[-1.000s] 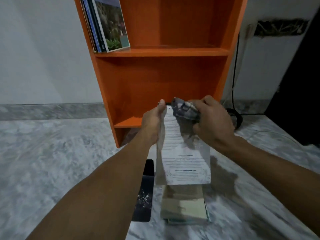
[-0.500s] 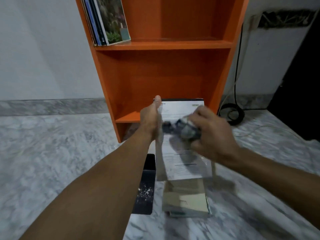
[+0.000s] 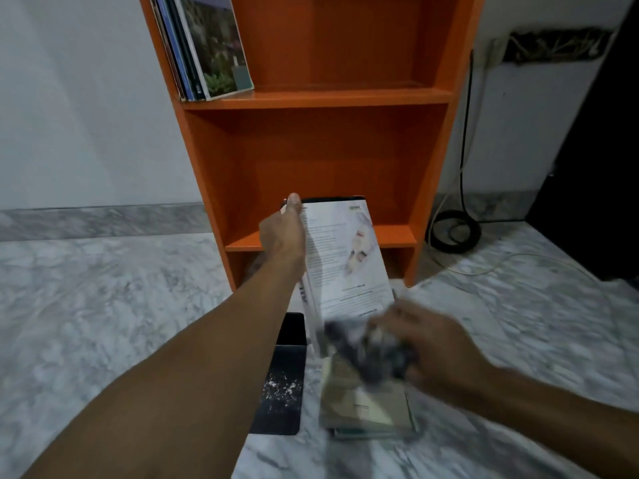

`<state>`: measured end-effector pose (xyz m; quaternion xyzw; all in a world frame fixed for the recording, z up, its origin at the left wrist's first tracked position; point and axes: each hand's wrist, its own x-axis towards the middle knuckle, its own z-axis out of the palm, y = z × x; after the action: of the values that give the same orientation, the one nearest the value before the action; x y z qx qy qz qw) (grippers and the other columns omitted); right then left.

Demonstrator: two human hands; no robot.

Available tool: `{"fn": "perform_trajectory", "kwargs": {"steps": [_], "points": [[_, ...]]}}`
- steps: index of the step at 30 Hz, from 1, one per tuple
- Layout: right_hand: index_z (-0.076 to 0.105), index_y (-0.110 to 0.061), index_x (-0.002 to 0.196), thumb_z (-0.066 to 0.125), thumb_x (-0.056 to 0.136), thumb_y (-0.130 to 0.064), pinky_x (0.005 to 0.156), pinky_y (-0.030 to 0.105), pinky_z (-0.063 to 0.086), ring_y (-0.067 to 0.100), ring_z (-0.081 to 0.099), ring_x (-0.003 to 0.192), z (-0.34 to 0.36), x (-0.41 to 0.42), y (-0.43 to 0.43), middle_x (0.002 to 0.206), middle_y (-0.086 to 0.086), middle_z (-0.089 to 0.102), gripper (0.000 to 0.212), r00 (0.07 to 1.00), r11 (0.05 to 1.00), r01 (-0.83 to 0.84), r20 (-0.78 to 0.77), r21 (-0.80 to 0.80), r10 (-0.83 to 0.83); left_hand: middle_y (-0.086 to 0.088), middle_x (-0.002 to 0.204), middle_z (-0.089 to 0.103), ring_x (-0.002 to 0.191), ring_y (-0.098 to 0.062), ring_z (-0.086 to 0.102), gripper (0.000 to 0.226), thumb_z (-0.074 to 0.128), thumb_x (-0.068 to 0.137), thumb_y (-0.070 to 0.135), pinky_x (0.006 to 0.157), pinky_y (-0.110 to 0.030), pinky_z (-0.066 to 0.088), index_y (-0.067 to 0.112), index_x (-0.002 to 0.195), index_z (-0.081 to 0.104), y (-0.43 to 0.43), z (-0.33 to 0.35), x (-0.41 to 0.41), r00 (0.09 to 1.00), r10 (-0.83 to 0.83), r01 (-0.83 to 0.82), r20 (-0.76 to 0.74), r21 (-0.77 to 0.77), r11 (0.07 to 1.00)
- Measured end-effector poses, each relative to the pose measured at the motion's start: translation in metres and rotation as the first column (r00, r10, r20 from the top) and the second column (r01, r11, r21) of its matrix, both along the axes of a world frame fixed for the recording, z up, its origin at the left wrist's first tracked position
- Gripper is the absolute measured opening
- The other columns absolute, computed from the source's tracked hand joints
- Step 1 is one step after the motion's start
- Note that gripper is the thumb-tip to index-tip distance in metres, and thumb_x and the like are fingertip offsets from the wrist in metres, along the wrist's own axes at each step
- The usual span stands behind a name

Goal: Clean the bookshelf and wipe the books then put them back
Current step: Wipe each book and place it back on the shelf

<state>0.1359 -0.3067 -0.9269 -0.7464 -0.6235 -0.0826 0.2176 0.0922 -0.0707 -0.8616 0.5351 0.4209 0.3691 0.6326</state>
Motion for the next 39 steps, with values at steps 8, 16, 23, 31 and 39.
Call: {"fn": "perform_trajectory", "kwargs": {"steps": [8, 16, 23, 31, 39], "points": [[-0.007, -0.030, 0.151, 0.063, 0.066, -0.078, 0.099, 0.050, 0.043, 0.036, 0.039, 0.132, 0.021, -0.011, 0.070, 0.149, 0.009, 0.033, 0.120, 0.797, 0.851, 0.435, -0.313, -0.295, -0.516, -0.013, 0.118, 0.062, 0.099, -0.031, 0.060, 0.039, 0.056, 0.097, 0.030, 0.077, -0.039, 0.047, 0.002, 0.125, 0.053, -0.032, 0.023, 0.033, 0.988, 0.093, -0.099, -0.121, -0.042, 0.994], [0.056, -0.022, 0.101, 0.071, 0.070, -0.027, 0.066, 0.033, 0.053, 0.027, 0.065, 0.080, 0.039, 0.009, 0.061, 0.091, 0.002, 0.067, 0.035, 0.635, 0.775, 0.630, -0.538, -0.054, -0.553, -0.005, 0.101, 0.065, 0.070, -0.021, 0.057, 0.049, 0.059, 0.092, 0.049, 0.051, -0.028, 0.040, 0.009, 0.120, 0.057, -0.044, 0.038, 0.049, 0.942, 0.000, 0.117, -0.335, 0.331, 0.936], [0.070, -0.004, 0.093, 0.073, 0.073, 0.002, 0.063, 0.041, 0.058, 0.030, 0.073, 0.073, 0.065, 0.028, 0.020, 0.086, 0.014, 0.075, 0.021, 0.289, 0.850, 0.519, -0.954, 0.093, -0.073, -0.015, 0.095, 0.067, 0.090, -0.036, 0.067, 0.062, 0.039, 0.095, 0.063, 0.087, -0.049, 0.055, 0.008, 0.116, 0.057, -0.020, -0.002, 0.013, 0.916, -0.368, 0.336, -0.158, -0.195, 0.921], [0.069, -0.010, 0.093, 0.073, 0.084, -0.031, 0.063, 0.032, 0.058, 0.017, 0.070, 0.062, 0.084, 0.051, 0.021, 0.071, 0.002, 0.073, 0.023, 0.225, 0.758, 0.646, -0.971, 0.085, -0.083, -0.005, 0.085, 0.075, 0.075, -0.023, 0.073, 0.048, 0.049, 0.097, 0.052, 0.069, -0.035, 0.059, 0.007, 0.099, 0.066, -0.019, 0.007, 0.011, 0.933, -0.301, 0.336, 0.198, -0.182, 0.924], [0.064, -0.014, 0.120, 0.062, 0.078, 0.015, 0.081, 0.022, 0.052, 0.022, 0.060, 0.111, 0.084, 0.063, 0.044, 0.124, 0.006, 0.063, 0.051, 0.801, 0.873, 0.391, -0.576, 0.291, -0.166, -0.009, 0.086, 0.056, 0.079, -0.027, 0.055, 0.059, 0.043, 0.088, 0.071, 0.074, -0.041, 0.043, 0.013, 0.084, 0.058, -0.017, 0.011, 0.014, 0.963, -0.268, 0.269, -0.019, 0.073, 0.960]]}}
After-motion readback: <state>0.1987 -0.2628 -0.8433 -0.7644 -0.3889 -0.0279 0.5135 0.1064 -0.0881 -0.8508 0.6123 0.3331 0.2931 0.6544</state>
